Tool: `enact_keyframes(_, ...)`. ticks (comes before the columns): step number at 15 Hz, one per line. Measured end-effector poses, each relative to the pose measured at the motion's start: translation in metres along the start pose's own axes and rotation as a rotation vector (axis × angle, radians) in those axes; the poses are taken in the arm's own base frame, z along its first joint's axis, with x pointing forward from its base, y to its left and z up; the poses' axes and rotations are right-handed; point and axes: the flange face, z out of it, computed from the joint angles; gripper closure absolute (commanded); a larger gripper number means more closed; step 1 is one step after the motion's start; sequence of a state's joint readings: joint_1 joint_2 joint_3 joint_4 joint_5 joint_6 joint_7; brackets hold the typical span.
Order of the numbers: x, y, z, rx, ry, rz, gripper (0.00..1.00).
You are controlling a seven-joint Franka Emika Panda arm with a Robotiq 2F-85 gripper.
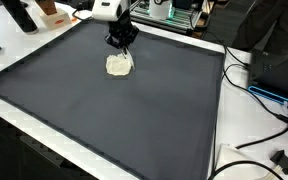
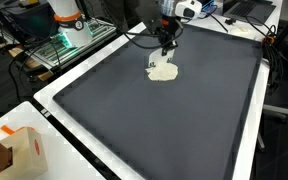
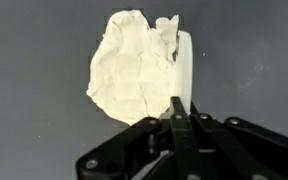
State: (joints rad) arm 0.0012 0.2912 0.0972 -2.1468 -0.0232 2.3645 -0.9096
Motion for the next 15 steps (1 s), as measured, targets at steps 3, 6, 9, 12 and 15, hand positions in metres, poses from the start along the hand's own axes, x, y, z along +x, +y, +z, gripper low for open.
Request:
enact_keyframes(3, -0.0024, -0.0014, 0.0057, -0.013, 0.029, -0.011, 0.99)
enact_keyframes(6, -0.0046, -0.0015, 0.0071, -0.026, 0.044, -0.014, 0.99)
enact_keyframes(9, -0.005, -0.0017, 0.0074, -0.023, 0.043, -0.007, 0.99)
enact_keyframes(12, -0.0058, -0.002, 0.008, -0.016, 0.038, 0.02, 0.99)
enact_keyframes(15, -0.0084, -0.0009, 0.0087, -0.012, 0.034, 0.052, 0.99)
